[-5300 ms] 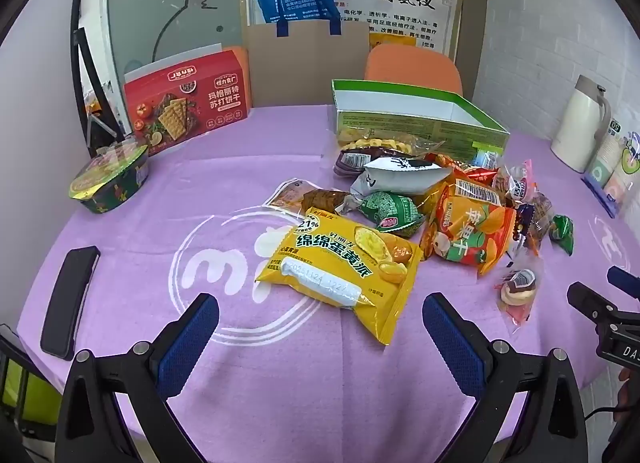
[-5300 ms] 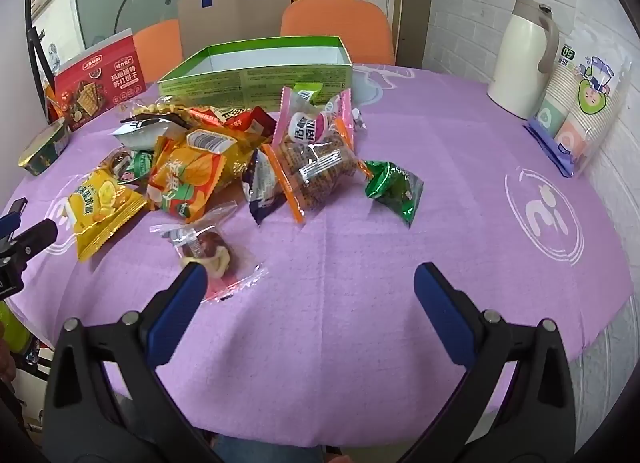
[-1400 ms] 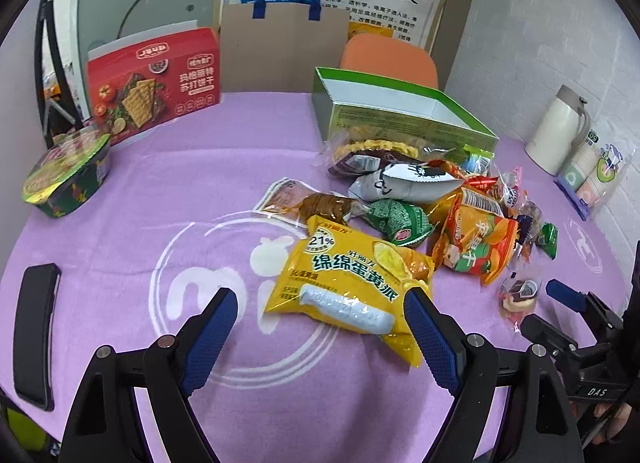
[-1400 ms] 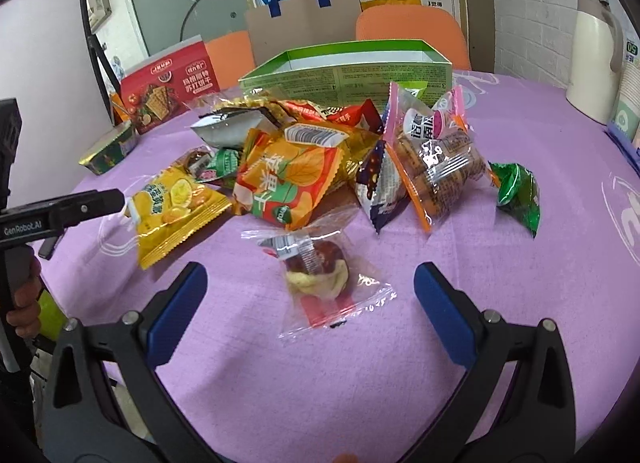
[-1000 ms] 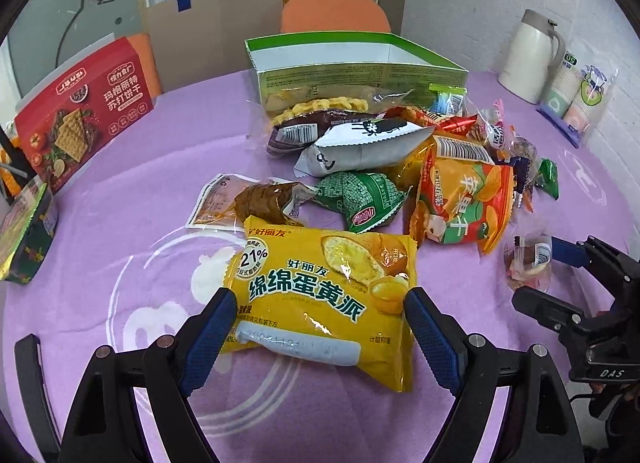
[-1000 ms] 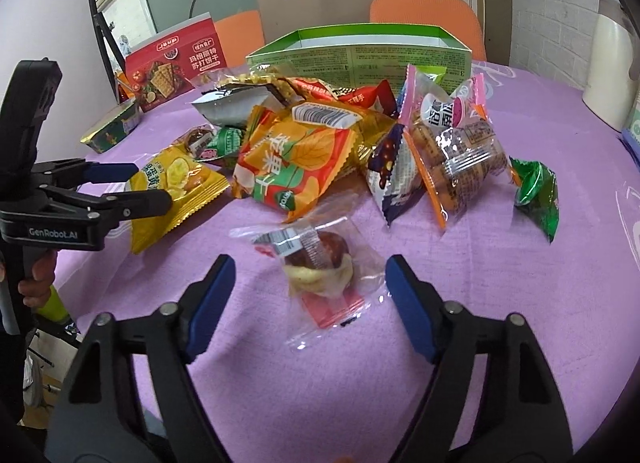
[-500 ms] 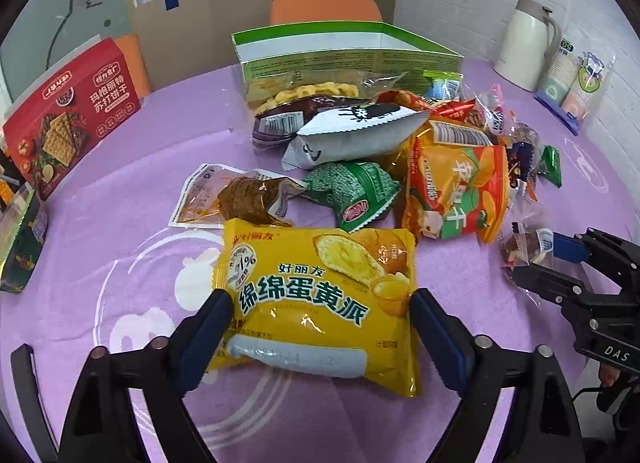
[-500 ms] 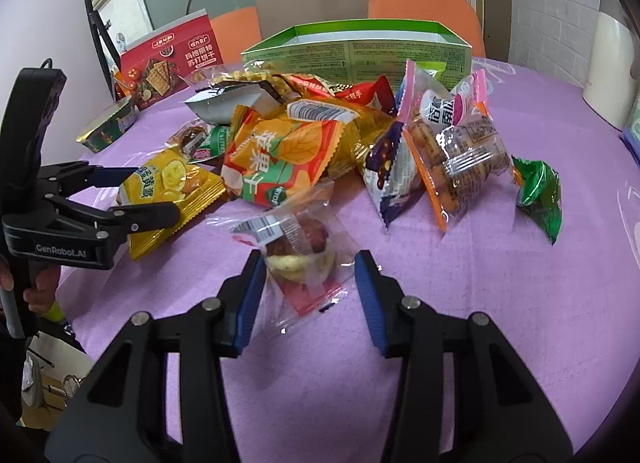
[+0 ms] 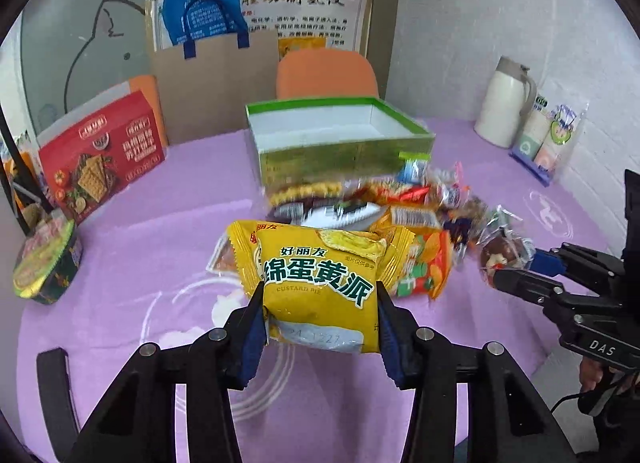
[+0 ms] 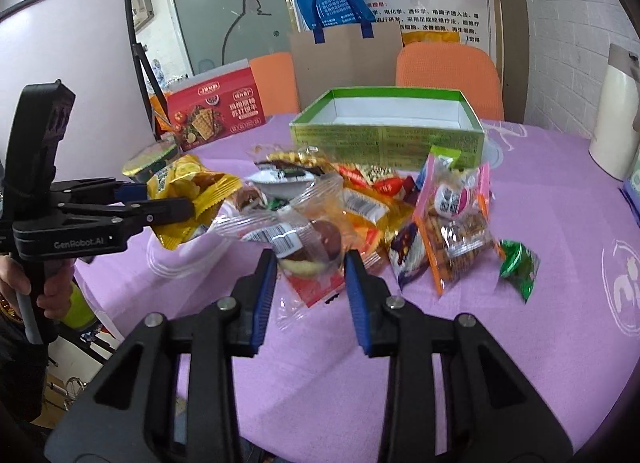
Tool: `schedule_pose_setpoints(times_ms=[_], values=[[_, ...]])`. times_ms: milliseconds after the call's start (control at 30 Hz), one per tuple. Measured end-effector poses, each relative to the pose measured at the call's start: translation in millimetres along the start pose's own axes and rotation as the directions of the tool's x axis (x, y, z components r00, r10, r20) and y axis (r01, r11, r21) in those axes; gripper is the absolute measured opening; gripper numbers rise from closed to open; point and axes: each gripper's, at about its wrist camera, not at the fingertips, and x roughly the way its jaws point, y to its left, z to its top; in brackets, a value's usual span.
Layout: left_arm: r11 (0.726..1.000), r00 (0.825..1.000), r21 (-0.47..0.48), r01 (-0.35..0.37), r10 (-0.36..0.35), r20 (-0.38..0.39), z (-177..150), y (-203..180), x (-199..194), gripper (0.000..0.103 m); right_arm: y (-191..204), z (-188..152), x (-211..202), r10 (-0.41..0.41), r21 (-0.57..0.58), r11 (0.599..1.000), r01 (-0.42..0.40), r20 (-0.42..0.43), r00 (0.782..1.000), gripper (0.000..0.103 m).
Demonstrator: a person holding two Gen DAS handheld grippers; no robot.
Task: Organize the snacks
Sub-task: 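Carry the yellow pouch into the white box and release it while the right gripper drops a wrapped candy there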
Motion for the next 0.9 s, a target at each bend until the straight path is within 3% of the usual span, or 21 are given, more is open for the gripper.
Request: schedule_pose_setpoints(times_ms=[167,300,533,700,900], values=[[0.999,0.992,-0.033,0.042,-0.038,0.117,64.4,-3.0,-18.8,0.049,-5.7,57.9,-1.4,0.017,-0.014,1.0,-0.016,0.079,0.997,0.037],[0.998,0.989,-0.06,0.033,-0.024,0.143,113.5,-2.1,3.7,0.049,-19.3,95.4,17.8,-0.043,-0.024,0.999,0.046,0.104,0.994,0.037],[0.99,0.998,-0.139,0.004,0.004,0.055,159.4,17.4,93.6,0.049,-74.5,127.3,85.3,-0.081,0.08,0.994,0.079,0.031,0.996,0.037],[0.988,1.0,-0.15,-0.025,0.023,-0.014,171.8,25.6,146.7,0.049,-115.5,136.8,130.9,-0.073,0.154,0.985,0.079,-0.042,0.996,0.037],[0.987,0.998,-0.158,-0.034,0.025,-0.06,176.8,31.9,186.9,0.05,-130.9,136.9,158.6,-0.087,0.146,0.984,0.098,-0.079,0.993,0.037]])
